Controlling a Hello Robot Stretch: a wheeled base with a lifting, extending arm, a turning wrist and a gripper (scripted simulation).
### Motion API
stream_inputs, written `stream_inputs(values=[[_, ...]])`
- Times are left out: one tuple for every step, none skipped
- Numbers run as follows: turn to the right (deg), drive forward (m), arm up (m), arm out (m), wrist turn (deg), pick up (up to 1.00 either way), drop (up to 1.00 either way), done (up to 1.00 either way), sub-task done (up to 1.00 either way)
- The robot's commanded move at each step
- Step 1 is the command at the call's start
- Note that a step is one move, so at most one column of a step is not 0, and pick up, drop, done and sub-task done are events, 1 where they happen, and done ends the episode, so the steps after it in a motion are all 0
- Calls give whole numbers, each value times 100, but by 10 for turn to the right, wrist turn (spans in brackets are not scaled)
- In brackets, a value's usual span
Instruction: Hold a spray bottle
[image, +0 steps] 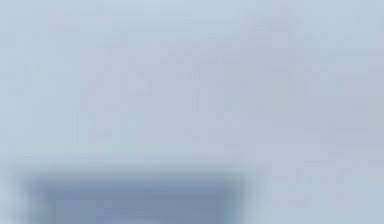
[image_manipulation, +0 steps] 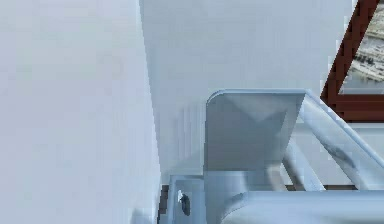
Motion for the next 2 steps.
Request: stream_inputs(values=[[0, 0, 42, 0, 0, 0, 0, 0, 0], [0, 0, 0, 44, 0, 0, 0, 0, 0]])
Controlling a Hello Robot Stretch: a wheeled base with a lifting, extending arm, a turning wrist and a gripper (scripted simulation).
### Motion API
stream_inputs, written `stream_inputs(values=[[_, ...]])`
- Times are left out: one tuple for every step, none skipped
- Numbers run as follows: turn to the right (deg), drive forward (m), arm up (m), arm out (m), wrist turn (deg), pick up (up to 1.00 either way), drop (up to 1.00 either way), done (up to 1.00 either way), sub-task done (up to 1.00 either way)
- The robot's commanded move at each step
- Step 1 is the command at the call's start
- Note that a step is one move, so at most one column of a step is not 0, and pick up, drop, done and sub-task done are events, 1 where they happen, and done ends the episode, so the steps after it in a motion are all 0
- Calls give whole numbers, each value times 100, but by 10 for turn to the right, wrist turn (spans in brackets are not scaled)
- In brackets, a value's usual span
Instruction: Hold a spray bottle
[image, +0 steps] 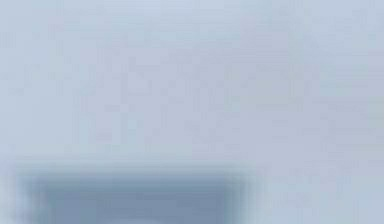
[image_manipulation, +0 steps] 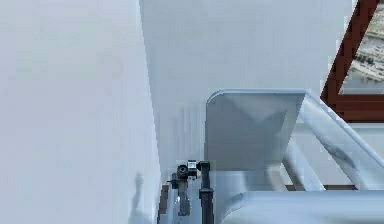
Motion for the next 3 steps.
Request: stream_inputs(values=[[0, 0, 0, 0, 450, 0, 0, 0, 0], [0, 0, 0, 0, 450, 0, 0, 0, 0], [0, 0, 0, 0, 450, 0, 0, 0, 0]])
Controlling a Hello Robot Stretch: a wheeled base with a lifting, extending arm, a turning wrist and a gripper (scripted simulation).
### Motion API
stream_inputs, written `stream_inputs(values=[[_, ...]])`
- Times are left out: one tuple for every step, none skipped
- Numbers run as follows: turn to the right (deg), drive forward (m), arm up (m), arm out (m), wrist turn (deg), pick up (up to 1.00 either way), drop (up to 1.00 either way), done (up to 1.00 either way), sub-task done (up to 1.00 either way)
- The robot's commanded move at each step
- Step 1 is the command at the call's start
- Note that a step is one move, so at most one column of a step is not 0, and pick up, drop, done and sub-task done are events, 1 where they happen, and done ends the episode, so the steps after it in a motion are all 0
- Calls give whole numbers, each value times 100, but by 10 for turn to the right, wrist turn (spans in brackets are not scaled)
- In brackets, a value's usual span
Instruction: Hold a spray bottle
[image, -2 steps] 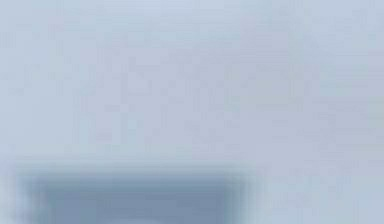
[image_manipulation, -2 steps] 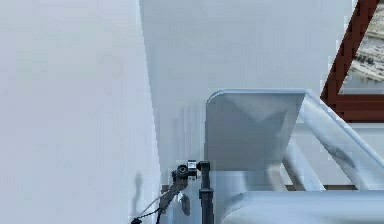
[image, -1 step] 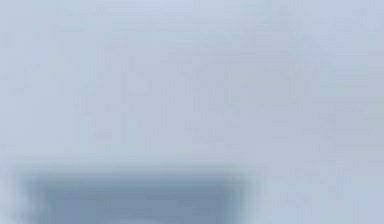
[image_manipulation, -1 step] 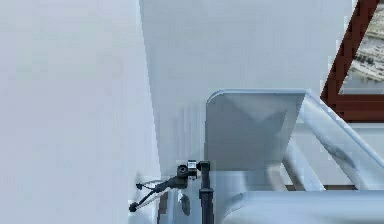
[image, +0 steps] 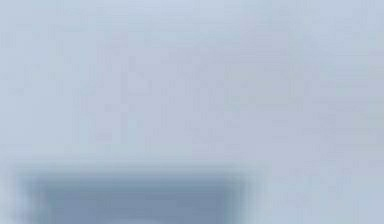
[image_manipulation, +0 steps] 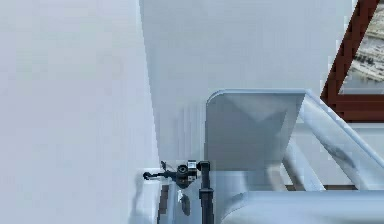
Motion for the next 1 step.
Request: stream_inputs(values=[[0, 0, 0, 0, 330, 0, 0, 0, 0]])
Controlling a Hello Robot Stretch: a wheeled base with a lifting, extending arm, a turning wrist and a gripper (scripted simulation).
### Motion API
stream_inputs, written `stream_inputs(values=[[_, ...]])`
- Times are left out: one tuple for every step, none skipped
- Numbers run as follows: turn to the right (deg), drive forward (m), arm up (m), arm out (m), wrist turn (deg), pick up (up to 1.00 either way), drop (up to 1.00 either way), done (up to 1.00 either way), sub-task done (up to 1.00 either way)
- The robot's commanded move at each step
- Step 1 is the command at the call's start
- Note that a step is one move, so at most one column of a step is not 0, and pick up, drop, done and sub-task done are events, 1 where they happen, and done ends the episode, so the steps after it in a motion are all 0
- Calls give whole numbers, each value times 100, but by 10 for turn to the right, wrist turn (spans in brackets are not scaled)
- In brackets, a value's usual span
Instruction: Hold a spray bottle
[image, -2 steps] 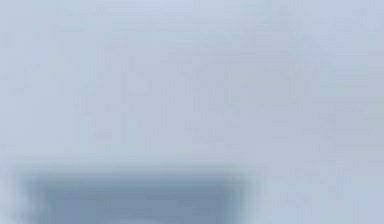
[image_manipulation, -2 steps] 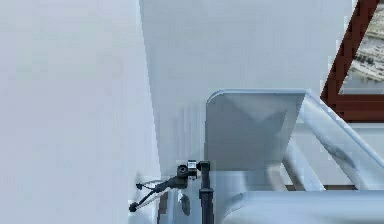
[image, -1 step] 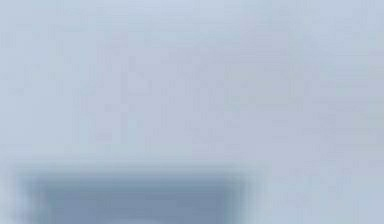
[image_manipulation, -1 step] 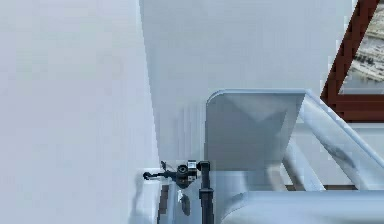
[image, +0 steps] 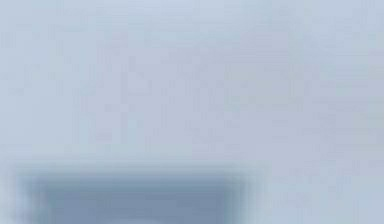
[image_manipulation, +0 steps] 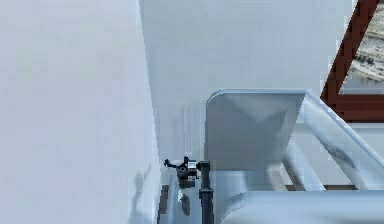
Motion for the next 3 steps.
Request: stream_inputs(values=[[0, 0, -30, 0, 0, 0, 0, 0, 0], [0, 0, 0, 0, 0, 100, 0, 0, 0], [0, 0, 10, 0, 0, 0, 0, 0, 0]])
